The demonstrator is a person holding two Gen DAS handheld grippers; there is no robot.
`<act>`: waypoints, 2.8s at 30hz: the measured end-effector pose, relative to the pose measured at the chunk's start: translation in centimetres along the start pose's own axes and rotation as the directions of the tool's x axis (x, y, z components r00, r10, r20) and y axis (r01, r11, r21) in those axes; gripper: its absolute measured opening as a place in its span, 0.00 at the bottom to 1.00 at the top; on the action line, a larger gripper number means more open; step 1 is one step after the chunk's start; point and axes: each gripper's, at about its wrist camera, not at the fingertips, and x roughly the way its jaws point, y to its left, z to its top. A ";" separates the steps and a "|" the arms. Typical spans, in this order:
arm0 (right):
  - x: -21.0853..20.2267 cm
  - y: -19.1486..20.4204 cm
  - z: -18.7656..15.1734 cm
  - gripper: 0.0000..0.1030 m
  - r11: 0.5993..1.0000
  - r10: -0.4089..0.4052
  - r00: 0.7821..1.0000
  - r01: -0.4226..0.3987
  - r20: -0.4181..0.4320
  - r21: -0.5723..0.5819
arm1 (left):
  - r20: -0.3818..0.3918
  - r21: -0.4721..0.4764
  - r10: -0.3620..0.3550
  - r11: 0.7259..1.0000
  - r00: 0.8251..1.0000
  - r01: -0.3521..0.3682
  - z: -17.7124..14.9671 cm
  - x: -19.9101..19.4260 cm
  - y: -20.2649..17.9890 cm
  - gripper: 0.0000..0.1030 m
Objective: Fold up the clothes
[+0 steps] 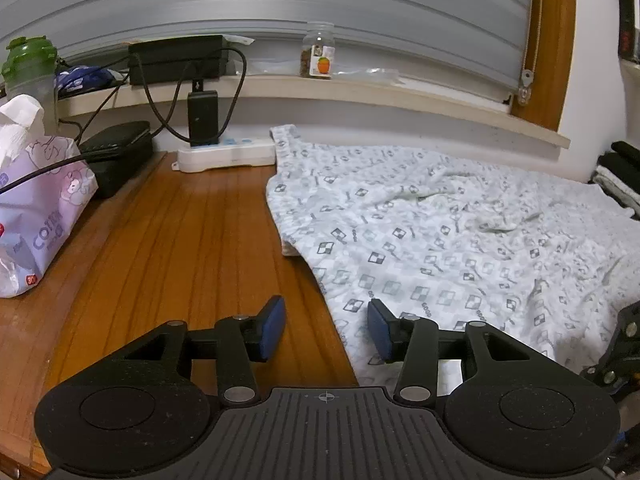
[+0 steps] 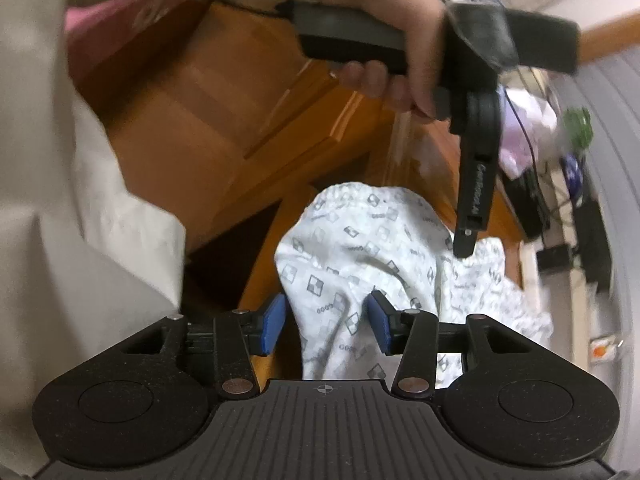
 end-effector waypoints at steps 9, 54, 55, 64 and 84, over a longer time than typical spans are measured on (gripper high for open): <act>-2.4 -2.3 -0.4 0.02 0.990 0.057 0.990 -0.073 0.132 0.120 | -0.005 -0.013 -0.010 1.000 1.000 0.009 0.6 0.2 0.3 0.49; 4.1 -22.0 -23.2 0.41 0.643 -0.237 0.970 0.190 -0.043 0.741 | 0.007 0.109 -0.097 0.989 0.995 0.095 9.3 10.9 -4.2 0.52; 3.7 -21.0 -23.8 0.42 0.642 -0.229 0.972 0.192 -0.053 0.742 | -0.016 0.128 -0.101 0.987 0.995 0.102 9.8 11.8 -4.5 0.53; -0.5 -15.4 -28.4 0.44 0.580 -0.224 0.971 0.204 -0.087 0.789 | -0.074 0.200 -0.023 0.979 0.997 0.037 12.7 17.5 -4.9 0.53; -6.9 -10.7 -33.7 0.47 0.445 -0.250 0.953 0.270 -0.171 0.854 | 0.115 -0.043 0.095 0.995 0.989 -0.090 13.1 13.3 -0.7 0.45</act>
